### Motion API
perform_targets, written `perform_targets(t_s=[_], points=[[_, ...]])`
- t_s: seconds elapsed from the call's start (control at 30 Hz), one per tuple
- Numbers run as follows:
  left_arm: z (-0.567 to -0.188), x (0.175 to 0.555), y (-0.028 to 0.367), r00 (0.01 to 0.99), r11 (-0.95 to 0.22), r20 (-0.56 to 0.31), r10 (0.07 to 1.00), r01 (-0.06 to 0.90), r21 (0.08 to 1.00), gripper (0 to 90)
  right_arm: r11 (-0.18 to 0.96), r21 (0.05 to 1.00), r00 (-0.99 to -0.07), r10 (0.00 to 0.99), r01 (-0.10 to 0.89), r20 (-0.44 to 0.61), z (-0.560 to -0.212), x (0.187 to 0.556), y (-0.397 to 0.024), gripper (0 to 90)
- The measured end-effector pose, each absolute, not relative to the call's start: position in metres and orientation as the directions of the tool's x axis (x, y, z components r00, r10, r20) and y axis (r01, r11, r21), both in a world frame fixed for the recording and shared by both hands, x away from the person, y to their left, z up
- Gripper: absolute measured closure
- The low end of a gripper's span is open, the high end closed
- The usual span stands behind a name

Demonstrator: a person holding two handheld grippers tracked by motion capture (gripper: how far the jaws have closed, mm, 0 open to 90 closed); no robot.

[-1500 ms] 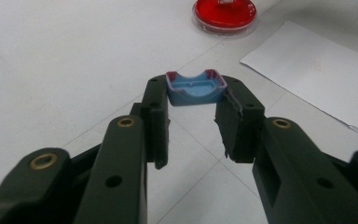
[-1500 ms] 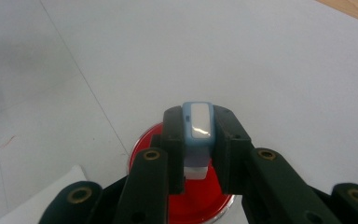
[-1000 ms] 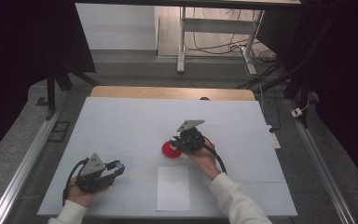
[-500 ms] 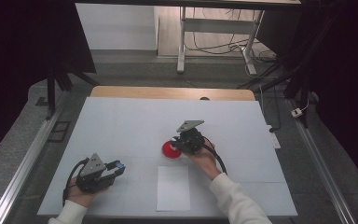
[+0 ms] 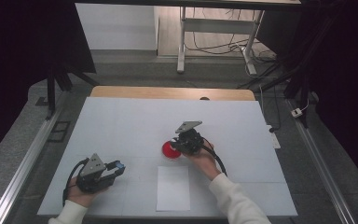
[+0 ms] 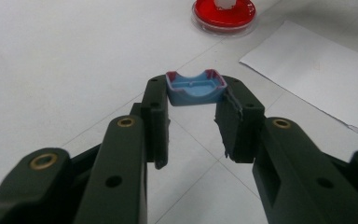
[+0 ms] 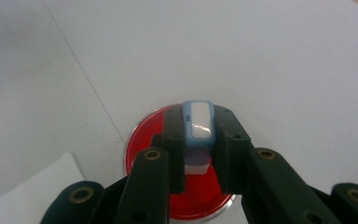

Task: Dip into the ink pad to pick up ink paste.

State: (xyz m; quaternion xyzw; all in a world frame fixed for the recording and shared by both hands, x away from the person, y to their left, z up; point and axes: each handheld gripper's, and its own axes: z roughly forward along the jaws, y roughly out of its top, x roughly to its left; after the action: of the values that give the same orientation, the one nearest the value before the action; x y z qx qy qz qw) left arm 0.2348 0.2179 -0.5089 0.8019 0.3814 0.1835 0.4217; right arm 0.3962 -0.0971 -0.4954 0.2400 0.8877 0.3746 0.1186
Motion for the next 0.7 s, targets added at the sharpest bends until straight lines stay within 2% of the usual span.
perform_targets(t_s=[0.33, 0.7], points=[[-0.5089, 0.2350, 0.2182, 0.642, -0.354, -0.028, 0.766, 0.457, 0.816, 65.2, 0.588, 0.731, -0.854, 0.520, 0.346, -0.014, -0.4965, 0.3970, -0.0984, 75.7], [-0.5090, 0.2356, 0.2190, 0.641, -0.351, -0.028, 0.767, 0.457, 0.817, 65.2, 0.586, 0.745, -0.853, 0.521, 0.318, -0.045, -0.4908, 0.3945, -0.0996, 75.6]])
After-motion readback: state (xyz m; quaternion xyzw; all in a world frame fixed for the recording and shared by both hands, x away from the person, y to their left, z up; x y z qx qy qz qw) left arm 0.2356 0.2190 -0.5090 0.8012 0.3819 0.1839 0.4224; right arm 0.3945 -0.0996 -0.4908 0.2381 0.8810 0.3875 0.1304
